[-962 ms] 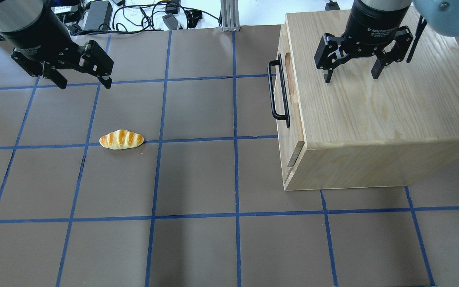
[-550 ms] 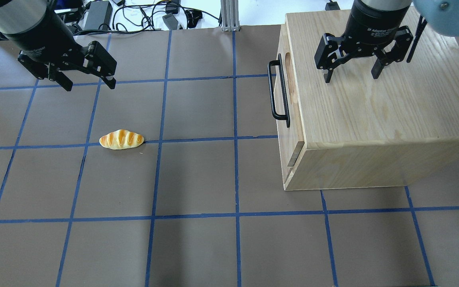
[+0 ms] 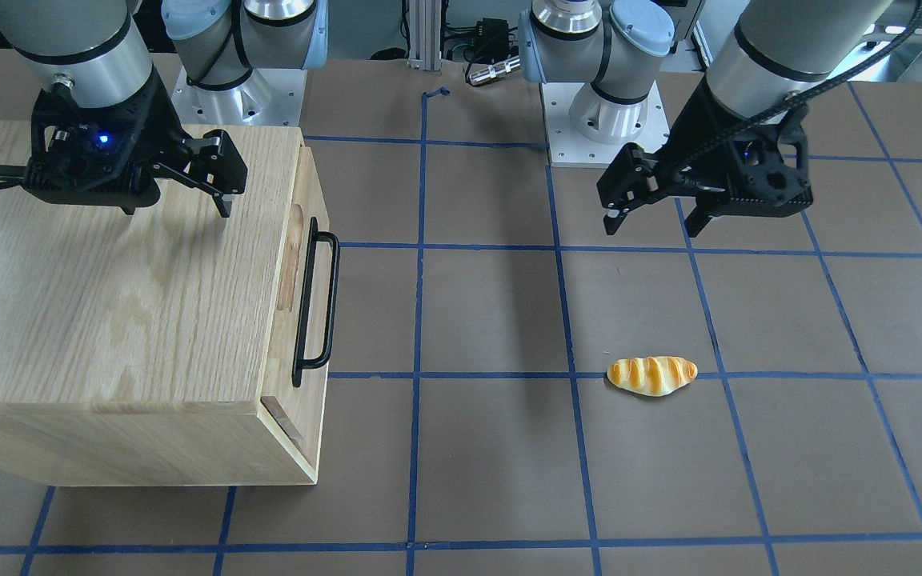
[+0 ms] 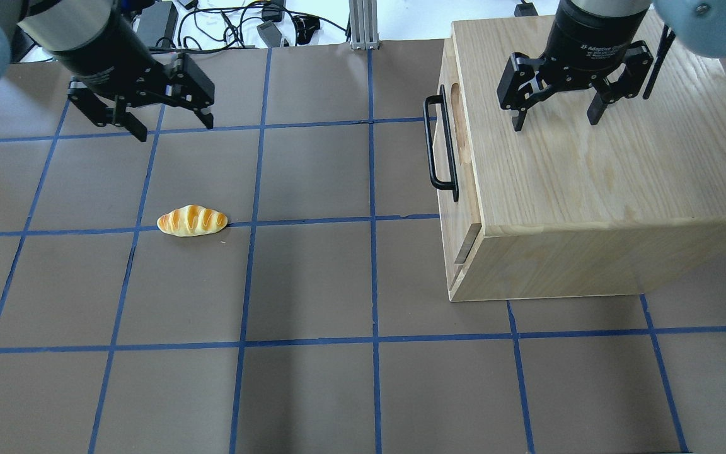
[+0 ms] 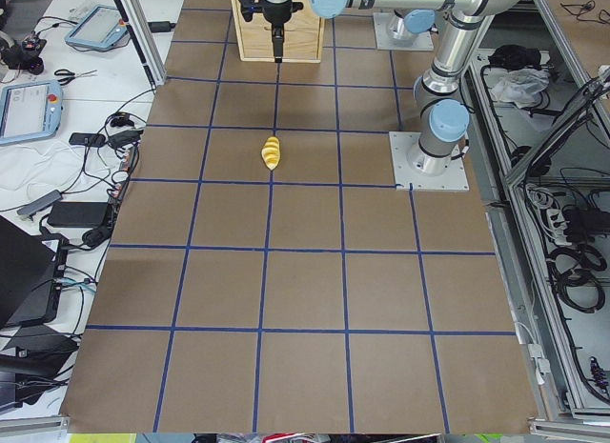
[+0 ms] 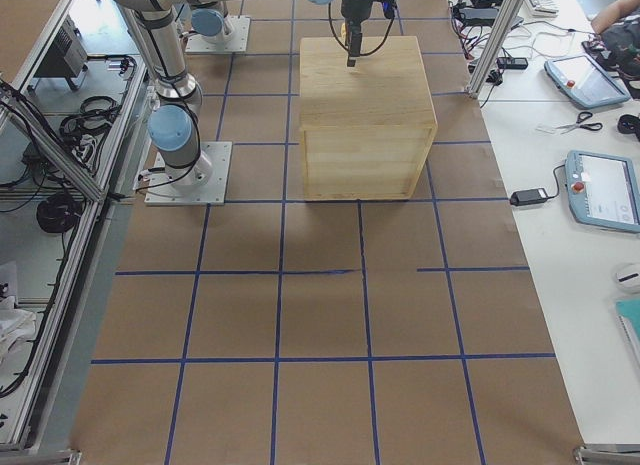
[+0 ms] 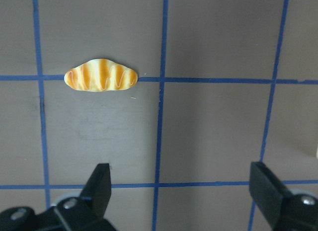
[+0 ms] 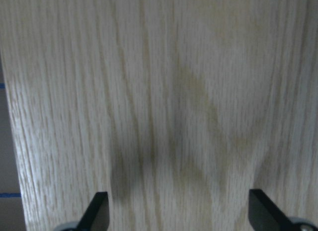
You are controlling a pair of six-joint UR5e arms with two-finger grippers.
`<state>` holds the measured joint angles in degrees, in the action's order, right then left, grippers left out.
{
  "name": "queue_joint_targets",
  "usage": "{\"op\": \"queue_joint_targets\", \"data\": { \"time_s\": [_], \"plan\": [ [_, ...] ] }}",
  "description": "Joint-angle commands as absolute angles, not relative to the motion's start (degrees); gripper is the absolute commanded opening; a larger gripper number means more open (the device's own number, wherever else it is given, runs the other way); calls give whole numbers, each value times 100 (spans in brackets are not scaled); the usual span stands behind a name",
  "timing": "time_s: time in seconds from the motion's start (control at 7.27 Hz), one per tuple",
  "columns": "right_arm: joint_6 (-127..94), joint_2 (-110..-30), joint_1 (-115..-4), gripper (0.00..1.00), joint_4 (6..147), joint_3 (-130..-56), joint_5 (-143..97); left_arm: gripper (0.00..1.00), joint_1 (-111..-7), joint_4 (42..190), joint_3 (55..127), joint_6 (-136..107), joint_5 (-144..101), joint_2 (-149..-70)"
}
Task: Open upper drawer
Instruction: 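Move the left gripper toward the black drawer handle on the cabinet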
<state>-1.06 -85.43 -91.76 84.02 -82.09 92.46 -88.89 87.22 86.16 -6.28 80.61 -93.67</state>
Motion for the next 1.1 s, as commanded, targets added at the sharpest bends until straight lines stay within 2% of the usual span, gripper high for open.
{"op": "queue_joint_targets", "data": {
  "time_s": [0.0, 0.41, 0.96],
  "plan": [
    [-114, -8543, -9176, 100, 8402, -8209, 9246, 100, -9516, 7441, 8631, -2793, 6433, -10025],
    [-114, -8543, -9176, 100, 8402, -8209, 9246, 100, -10176, 6129, 8640, -4435, 5845, -10633],
    [-106, -8543, -9176, 100, 8402, -8209, 9246, 100, -10529, 5906, 8657, -4676, 5897, -11065]
  ]
}}
